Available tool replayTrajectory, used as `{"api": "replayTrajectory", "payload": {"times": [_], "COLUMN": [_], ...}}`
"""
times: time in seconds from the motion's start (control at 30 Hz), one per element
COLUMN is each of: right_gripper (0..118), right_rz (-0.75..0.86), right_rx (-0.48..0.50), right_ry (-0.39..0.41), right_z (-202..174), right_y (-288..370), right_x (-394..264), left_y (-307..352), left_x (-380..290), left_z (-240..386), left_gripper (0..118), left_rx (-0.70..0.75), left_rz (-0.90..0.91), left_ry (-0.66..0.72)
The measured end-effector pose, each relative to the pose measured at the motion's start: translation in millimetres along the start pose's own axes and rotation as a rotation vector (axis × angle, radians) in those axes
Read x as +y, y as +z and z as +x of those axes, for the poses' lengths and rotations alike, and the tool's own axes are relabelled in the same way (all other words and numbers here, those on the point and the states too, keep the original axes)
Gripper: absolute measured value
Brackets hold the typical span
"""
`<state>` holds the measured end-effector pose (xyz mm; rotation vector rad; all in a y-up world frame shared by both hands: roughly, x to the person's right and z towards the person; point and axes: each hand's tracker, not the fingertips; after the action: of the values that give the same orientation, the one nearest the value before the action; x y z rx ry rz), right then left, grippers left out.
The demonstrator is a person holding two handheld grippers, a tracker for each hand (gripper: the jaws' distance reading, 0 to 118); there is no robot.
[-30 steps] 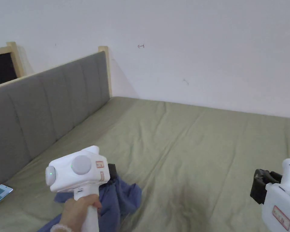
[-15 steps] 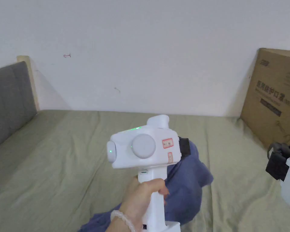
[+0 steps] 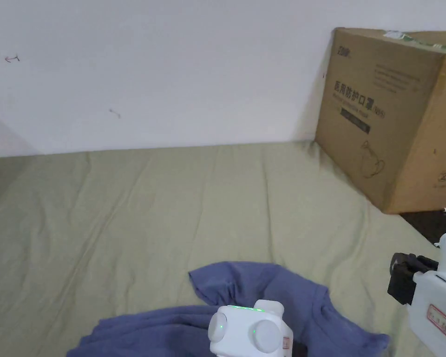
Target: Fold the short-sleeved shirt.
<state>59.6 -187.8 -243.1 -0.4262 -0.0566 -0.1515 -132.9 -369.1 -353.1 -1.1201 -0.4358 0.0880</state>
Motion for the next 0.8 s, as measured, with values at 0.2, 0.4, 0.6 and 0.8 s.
{"api": "replayTrajectory", "payload": {"times": [0.2, 0.4, 0.6, 0.8], "right_gripper": [0, 0, 0, 0], "right_rz": [-0.026, -0.037, -0.075, -0.100], "right_rx": [0.034, 0.090, 0.144, 0.185], "right_ry": [0.011, 0.034, 0.059, 0.099], "right_z": [-19, -43, -66, -85], "right_y": [-5, -3, -10, -17], "right_x": [-4, -11, -26, -31], "left_y": [56, 120, 133, 158], "left_x": [12, -26, -96, -90], "left_z": [-14, -56, -109, -172], "left_gripper": [106, 2, 0, 6], "left_rx": [-0.023, 0.074, 0.212, 0.239], "left_rz": [0.123, 0.269, 0.193, 0.214], "left_ry": [0.060, 0.180, 0.277, 0.377]}}
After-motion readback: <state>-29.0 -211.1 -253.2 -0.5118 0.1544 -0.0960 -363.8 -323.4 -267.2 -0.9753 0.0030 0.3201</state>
